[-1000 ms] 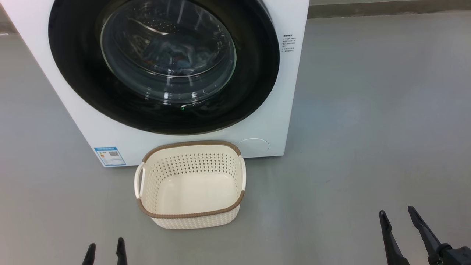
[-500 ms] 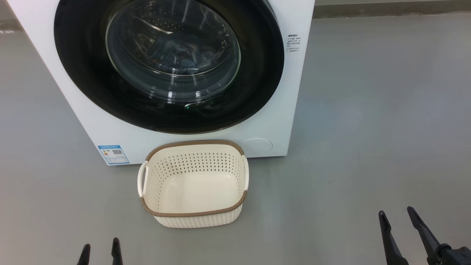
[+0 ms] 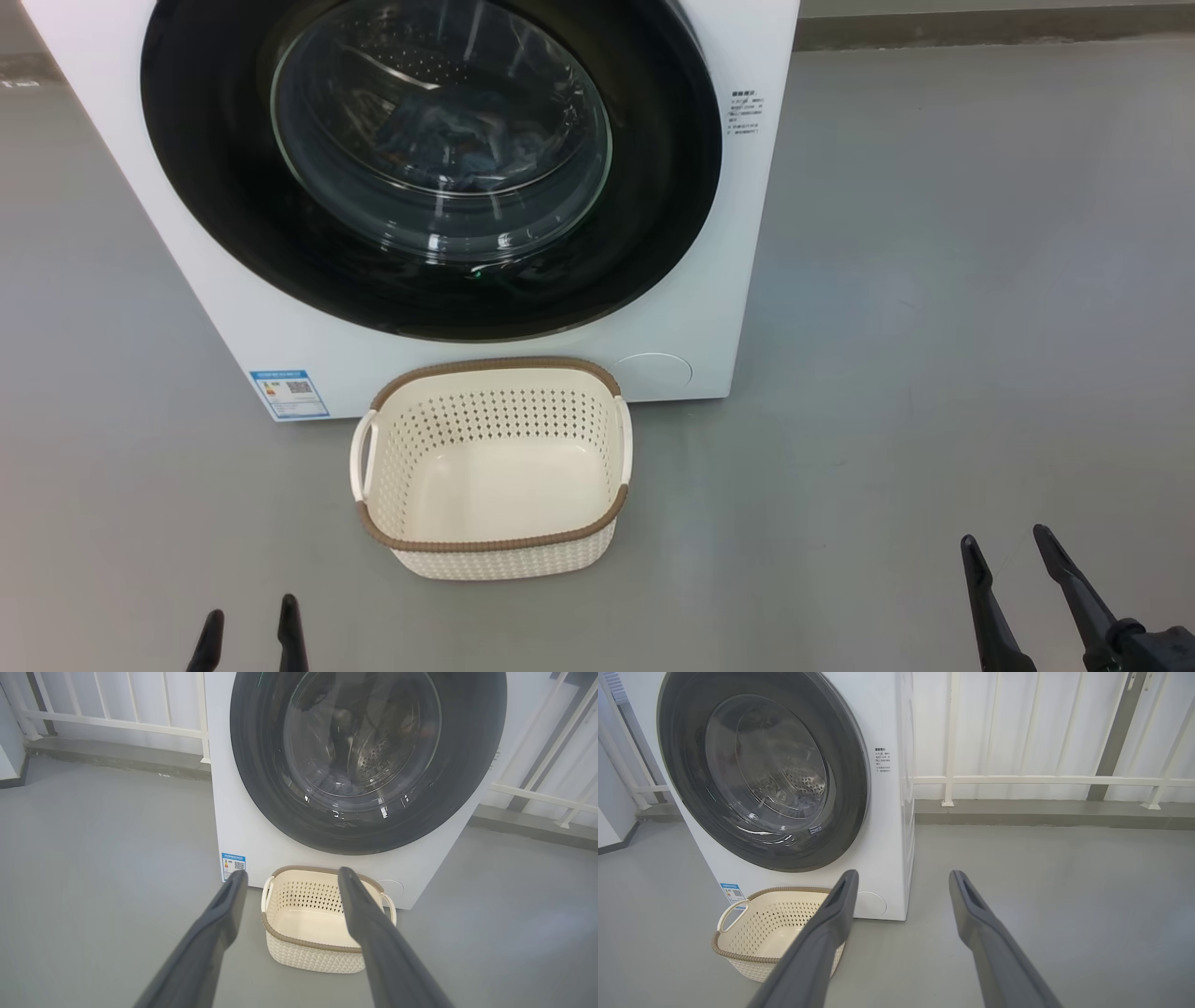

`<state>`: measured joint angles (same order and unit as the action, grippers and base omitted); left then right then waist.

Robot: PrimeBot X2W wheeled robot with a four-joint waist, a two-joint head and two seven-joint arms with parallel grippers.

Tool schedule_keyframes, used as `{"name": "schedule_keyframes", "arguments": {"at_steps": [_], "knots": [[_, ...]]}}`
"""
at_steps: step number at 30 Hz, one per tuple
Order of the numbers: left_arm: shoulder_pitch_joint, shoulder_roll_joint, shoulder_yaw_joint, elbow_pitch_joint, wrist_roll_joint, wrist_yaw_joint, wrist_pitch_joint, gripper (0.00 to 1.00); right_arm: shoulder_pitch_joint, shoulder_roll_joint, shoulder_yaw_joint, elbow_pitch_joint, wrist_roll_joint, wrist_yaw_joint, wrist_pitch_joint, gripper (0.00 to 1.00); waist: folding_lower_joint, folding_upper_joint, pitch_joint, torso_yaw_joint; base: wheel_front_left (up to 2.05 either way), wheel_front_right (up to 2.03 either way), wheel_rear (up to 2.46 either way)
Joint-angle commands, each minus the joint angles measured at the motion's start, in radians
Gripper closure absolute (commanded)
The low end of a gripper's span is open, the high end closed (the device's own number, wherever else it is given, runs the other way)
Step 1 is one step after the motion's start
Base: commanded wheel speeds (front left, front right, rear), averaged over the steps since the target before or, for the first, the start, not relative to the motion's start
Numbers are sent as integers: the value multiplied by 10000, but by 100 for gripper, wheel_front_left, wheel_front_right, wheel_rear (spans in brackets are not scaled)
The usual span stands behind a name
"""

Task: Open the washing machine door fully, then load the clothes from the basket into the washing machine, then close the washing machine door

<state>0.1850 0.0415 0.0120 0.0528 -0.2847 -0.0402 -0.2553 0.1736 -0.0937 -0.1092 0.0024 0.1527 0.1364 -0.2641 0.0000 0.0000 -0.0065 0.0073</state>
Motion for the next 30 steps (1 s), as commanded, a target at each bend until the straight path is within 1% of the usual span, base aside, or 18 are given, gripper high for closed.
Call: {"name": "schedule_keyframes", "arguments": {"at_steps": [1, 11, 17, 30], "knots": [[-153, 87, 319, -268, -28, -2, -65, 0, -153, -95, 201, -209, -96, -57, 23, 0, 0, 0, -2, 2, 0, 0, 0], [-155, 87, 366, -182, -19, -31, -65, 0, -140, -65, 219, -217, -93, -57, 23, 0, 0, 0, -57, 41, 0, 0, 0], [-125, 87, 290, -290, -51, 95, -65, 0, -139, -56, 227, -213, -101, -57, 23, 0, 0, 0, -51, 48, 0, 0, 0], [-114, 87, 255, -334, -219, 80, -65, 0, -109, -30, 208, -199, -87, -57, 23, 0, 0, 0, -69, 122, 0, 0, 0]]}}
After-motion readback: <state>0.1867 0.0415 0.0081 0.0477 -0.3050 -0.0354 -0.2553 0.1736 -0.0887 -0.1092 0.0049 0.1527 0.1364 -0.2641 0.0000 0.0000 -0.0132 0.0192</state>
